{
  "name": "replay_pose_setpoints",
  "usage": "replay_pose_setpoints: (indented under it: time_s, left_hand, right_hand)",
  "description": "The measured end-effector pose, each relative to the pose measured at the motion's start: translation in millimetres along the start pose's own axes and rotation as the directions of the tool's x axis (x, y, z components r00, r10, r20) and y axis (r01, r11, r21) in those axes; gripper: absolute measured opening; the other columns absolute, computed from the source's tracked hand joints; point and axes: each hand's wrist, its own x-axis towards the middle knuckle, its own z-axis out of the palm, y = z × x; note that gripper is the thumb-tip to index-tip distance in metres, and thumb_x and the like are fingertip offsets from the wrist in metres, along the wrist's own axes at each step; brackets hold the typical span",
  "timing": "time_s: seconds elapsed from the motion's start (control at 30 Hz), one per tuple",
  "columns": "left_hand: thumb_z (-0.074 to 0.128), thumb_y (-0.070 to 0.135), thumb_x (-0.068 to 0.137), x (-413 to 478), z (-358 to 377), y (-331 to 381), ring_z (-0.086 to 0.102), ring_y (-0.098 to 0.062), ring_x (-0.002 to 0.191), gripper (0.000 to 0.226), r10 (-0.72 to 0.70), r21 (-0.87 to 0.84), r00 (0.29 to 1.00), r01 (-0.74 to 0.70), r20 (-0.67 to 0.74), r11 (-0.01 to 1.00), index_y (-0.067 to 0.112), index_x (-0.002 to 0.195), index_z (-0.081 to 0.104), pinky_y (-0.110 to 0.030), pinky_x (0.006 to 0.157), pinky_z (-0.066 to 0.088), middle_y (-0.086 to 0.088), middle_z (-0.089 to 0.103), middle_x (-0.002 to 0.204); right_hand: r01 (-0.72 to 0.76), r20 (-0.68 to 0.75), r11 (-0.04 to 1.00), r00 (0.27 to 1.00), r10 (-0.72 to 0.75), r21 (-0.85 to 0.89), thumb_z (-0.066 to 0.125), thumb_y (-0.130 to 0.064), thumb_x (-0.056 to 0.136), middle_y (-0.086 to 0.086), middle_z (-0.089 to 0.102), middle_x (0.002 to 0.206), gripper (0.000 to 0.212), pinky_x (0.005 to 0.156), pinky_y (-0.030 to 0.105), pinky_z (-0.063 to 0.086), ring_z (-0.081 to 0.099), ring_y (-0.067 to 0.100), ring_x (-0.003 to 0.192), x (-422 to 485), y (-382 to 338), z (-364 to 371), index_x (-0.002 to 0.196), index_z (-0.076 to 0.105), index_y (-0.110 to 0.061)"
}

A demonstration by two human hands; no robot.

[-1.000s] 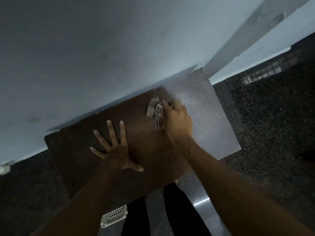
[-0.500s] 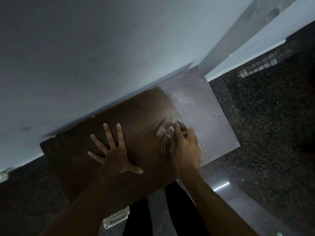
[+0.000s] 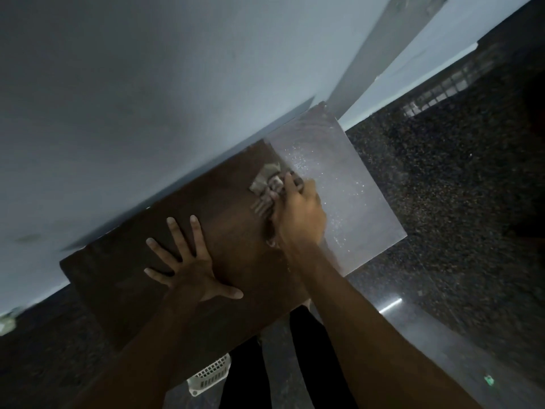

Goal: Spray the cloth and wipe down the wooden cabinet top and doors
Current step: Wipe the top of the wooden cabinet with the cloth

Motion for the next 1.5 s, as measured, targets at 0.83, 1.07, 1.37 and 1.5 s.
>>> replay_pose_setpoints:
  time_s: [0.83,1.07,1.37,1.5]
  left_hand:
    - [0.094,0.065,0.038,0,1,-1,-0.069,-0.031,0.105,0.176,0.0,0.007,0.999,0.001,-0.047,1.0,0.036,0.131,-0.053,-0.077,0.108,-0.002,-0.004,-0.067,0.13]
    - [0.092,0.068,0.038,2,1,-3,-0.073,-0.03,0.093,0.175,-0.005,0.016,0.999,0.006,-0.044,1.0,0.038,0.123,-0.058,-0.078,0.107,-0.003,-0.002,-0.071,0.124]
    - [0.092,0.067,0.035,1,-5,0,-0.052,-0.05,0.126,0.18,0.022,0.002,0.999,-0.022,0.037,1.0,0.033,0.127,-0.058,-0.08,0.105,-0.004,-0.005,-0.07,0.127]
    - [0.092,0.068,0.033,3,-4,-2,-0.051,-0.05,0.127,0.181,0.025,0.01,0.999,-0.026,0.021,1.0,0.032,0.126,-0.059,-0.082,0.106,-0.003,-0.006,-0.069,0.129]
  right_hand:
    - [0.052,-0.011,0.998,0.999,-0.052,-0.031,0.062,-0.018,0.094,0.012,0.052,0.12,0.035,0.076,0.04,0.052,0.057,0.03,0.103,40,-53,8,0.128,0.055,-0.013]
    - [0.104,0.038,0.994,0.994,-0.103,-0.038,0.063,-0.022,0.095,0.01,0.049,0.128,0.045,0.083,0.04,0.051,0.056,0.029,0.109,47,-57,3,0.138,0.05,-0.019]
    - [-0.06,0.04,0.998,0.997,0.061,-0.025,0.069,-0.027,0.089,0.006,0.054,0.106,0.048,0.048,0.027,0.046,0.057,0.021,0.067,-99,101,-13,0.136,0.056,-0.028]
    - [-0.141,0.01,0.988,0.99,0.142,-0.054,0.077,-0.014,0.082,0.007,0.054,0.097,0.051,0.053,0.026,0.037,0.05,0.019,0.065,-131,132,-11,0.131,0.064,-0.021]
